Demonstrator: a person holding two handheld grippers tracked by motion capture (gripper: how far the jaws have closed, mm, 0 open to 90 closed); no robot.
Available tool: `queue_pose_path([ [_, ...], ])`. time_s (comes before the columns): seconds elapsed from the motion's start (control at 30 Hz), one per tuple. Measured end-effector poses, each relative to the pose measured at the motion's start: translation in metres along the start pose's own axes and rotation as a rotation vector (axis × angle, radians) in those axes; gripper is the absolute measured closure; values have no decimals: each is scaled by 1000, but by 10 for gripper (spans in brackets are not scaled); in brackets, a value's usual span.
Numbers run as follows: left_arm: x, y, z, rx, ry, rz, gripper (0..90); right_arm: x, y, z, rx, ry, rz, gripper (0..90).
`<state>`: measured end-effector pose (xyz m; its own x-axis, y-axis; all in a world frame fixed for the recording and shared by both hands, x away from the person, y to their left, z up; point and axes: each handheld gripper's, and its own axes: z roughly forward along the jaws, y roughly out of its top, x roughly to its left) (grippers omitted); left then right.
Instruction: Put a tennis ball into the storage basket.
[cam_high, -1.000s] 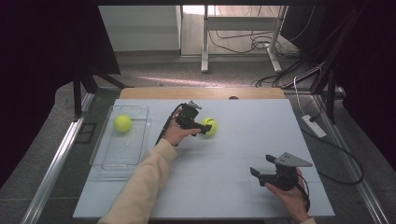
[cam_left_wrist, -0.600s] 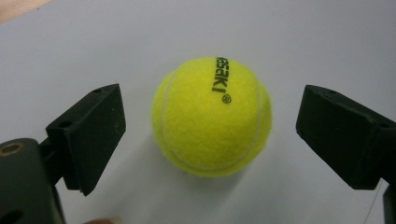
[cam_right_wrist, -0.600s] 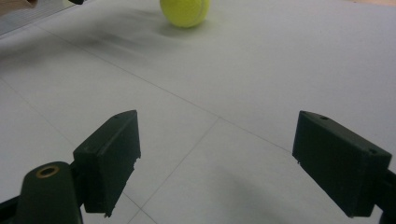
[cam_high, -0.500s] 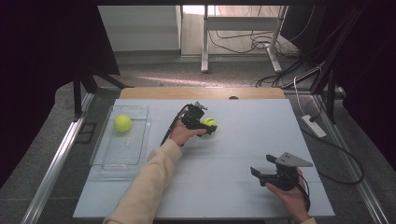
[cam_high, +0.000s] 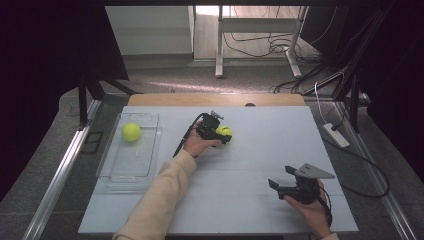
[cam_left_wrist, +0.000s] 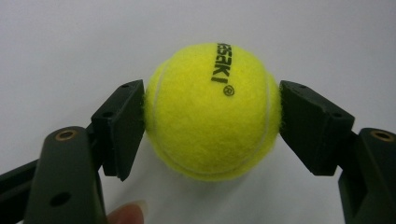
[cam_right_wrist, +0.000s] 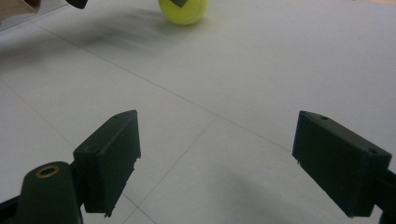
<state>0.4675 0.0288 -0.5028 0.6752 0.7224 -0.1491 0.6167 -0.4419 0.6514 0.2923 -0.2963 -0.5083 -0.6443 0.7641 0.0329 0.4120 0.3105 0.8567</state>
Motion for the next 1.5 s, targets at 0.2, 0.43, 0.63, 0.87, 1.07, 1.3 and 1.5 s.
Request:
queue_pose_path([
  [0.2, 0, 1, -7, -18, -11, -1, 278, 0, 0, 0, 1, -1, 0, 147],
  [0.43, -2, 2, -23, -50, -23, 14, 279, 0, 0, 0, 1, -4, 0, 147],
  [0.63, -5, 1, -30, -64, -25, 28, 279, 0, 0, 0, 1, -3, 0, 148],
  [0.87, -4, -2, -36, -78, -21, 28, 279, 1, -1, 1, 3, -5, 0, 148],
  [1.07, -5, -5, -43, -92, -14, 33, 279, 1, -1, 1, 3, -5, -1, 148],
  [1.3, -5, -9, -51, -109, -16, 35, 279, 1, -1, 2, 5, -5, -1, 149],
  [1.5, -6, -11, -55, -119, -16, 38, 280, 1, -1, 2, 6, -6, -3, 149],
])
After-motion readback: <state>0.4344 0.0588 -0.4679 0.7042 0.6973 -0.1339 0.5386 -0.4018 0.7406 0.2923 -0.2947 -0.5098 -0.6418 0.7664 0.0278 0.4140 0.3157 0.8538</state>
